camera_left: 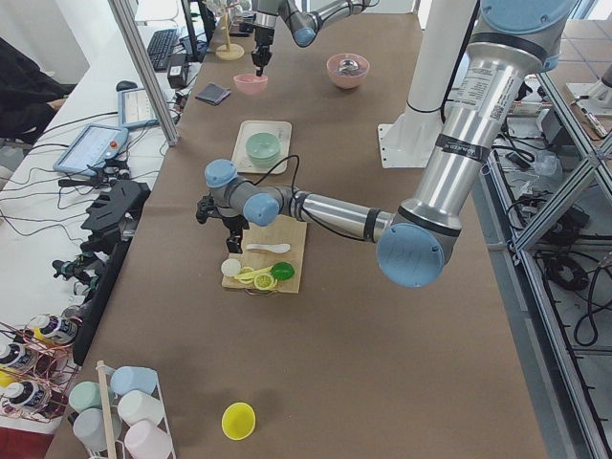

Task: Stack pink bowl on green and place spoon
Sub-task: 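Lift the pink bowl with the right gripper while left gripper reaches toward spoon, then set pink bowl on green bowls while left gripper descends over white spoon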

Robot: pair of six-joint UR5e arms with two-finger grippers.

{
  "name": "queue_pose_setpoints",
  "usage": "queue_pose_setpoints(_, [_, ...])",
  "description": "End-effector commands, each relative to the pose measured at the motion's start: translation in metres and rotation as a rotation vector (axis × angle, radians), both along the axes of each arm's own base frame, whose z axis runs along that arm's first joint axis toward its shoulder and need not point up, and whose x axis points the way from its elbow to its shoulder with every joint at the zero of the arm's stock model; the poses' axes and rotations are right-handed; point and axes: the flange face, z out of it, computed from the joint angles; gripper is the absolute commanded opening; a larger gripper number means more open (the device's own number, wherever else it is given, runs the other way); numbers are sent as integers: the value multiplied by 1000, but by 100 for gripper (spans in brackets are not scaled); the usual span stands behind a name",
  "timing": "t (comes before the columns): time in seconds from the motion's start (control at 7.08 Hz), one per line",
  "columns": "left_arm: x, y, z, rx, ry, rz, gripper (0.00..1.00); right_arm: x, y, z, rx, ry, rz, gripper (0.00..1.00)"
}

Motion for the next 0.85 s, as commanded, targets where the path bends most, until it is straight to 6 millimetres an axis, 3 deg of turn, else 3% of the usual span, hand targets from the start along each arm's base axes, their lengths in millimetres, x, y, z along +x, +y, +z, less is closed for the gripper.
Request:
queue_pose_setpoints(0.0, [28, 16, 7, -11, -9, 32, 83, -31, 9, -27, 1, -15, 28, 0])
queue_pose_setpoints(0.28, [26, 26, 22, -31, -23, 38, 65, -42, 13, -33, 2, -16, 37, 0])
queue_pose_setpoints(0.71, [25, 27, 21, -36, -23, 34, 36, -55, 17, -41, 6, -16, 41, 0])
